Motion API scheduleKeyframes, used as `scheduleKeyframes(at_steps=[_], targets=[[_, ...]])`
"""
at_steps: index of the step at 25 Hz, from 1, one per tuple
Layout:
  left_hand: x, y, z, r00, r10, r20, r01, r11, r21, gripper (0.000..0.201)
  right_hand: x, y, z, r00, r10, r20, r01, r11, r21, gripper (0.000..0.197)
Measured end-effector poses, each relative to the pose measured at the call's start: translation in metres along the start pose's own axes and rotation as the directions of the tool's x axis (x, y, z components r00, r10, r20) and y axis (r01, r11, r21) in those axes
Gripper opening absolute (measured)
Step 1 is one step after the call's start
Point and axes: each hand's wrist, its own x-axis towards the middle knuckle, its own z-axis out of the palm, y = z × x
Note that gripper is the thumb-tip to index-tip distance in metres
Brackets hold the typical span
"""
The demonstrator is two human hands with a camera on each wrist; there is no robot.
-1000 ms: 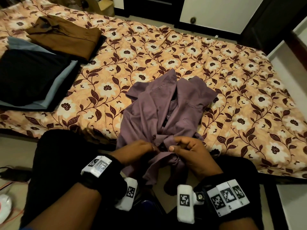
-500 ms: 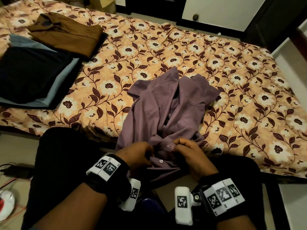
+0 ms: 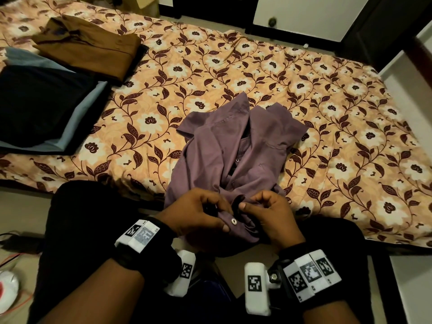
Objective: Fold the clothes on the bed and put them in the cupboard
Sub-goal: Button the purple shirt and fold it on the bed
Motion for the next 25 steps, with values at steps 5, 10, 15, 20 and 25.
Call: scheduleKeyframes(at_steps=[5, 10, 15, 20, 25], targets=[[0.000, 0.000, 0.000, 0.995, -0.095, 0.000, 0.095, 0.993, -0.063, 0.020, -0.002, -0.001, -0.001, 0.999, 0.027, 0.030, -0.029, 0.995, 0.099, 0.015], [0.002, -0.008, -0.001, 0.994, -0.032, -0.100, 0.033, 0.999, 0.004, 0.013, -0.005, -0.003, -0.002, 0.964, 0.110, 0.240, -0.168, 0.957, 0.237, 0.012], [0.002, -0.007, 0.001, 0.996, 0.006, -0.084, -0.006, 1.000, 0.002, 0.010, -0.008, -0.009, 0.005, 0.986, 0.007, 0.169, -0.032, 0.989, 0.145, 0.013], [0.002, -0.011, -0.001, 0.993, -0.001, -0.114, 0.005, 0.999, 0.032, 0.010, -0.009, -0.008, 0.009, 0.988, -0.107, 0.108, 0.095, 0.989, 0.116, 0.015], [0.003, -0.015, -0.002, 0.991, -0.009, -0.130, 0.030, 0.987, 0.161, 0.005, -0.010, -0.007, 0.010, 0.978, -0.055, 0.201, 0.022, 0.986, 0.163, 0.020]])
